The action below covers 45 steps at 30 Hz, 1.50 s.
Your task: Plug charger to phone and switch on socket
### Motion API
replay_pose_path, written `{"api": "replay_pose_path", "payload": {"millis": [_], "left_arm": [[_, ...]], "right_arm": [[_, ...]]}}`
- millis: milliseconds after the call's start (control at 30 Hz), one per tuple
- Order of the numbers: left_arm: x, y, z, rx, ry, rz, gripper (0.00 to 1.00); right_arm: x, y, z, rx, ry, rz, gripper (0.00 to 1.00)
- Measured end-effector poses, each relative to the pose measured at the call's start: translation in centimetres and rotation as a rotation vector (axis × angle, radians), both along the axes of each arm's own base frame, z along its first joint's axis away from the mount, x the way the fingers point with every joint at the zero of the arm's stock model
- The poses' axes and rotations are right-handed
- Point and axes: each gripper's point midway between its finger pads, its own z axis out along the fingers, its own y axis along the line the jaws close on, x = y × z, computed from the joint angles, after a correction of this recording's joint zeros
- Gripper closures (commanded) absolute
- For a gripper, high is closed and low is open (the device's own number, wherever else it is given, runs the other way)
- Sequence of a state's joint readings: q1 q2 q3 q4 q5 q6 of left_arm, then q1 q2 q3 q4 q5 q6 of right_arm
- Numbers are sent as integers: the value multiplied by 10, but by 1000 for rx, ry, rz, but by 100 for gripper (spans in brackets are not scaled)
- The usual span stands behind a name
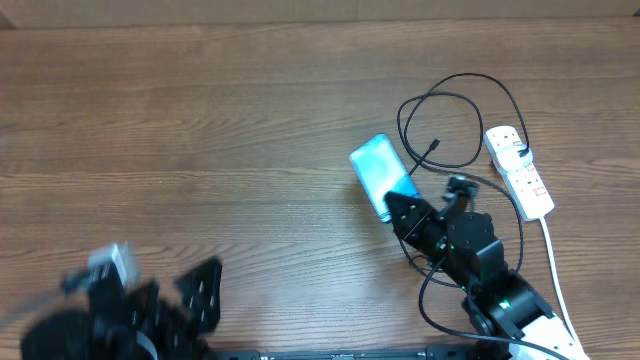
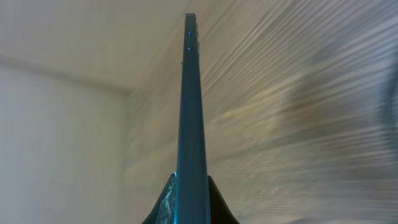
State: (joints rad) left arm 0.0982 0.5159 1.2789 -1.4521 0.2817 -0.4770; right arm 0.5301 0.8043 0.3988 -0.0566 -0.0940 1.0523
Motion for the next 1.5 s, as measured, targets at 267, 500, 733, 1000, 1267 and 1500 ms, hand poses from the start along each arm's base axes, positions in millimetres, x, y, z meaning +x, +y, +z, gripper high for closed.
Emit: {"api": "replay_pose_path", "payload": {"millis": [267, 500, 733, 1000, 1267, 1500], "left_arm": [[-37, 4, -12, -131, -30, 158, 0], [10, -20, -58, -317, 64, 87, 0], [74, -62, -75, -615, -34, -140, 1], [92, -77, -122, -861, 43, -161, 18], [96, -76, -110, -922, 25, -145, 39], [98, -75, -111, -960, 50, -108, 41]], "right_arm": [[0, 41, 4, 140, 2, 181, 96], [0, 60, -5, 187, 34, 269, 96], [-4, 66, 1, 212, 23, 307, 96], [-15, 77, 3, 302, 118, 315, 96], [-35, 105, 29, 446, 155, 364, 96], [-48, 119, 25, 494, 241, 343, 96]]}}
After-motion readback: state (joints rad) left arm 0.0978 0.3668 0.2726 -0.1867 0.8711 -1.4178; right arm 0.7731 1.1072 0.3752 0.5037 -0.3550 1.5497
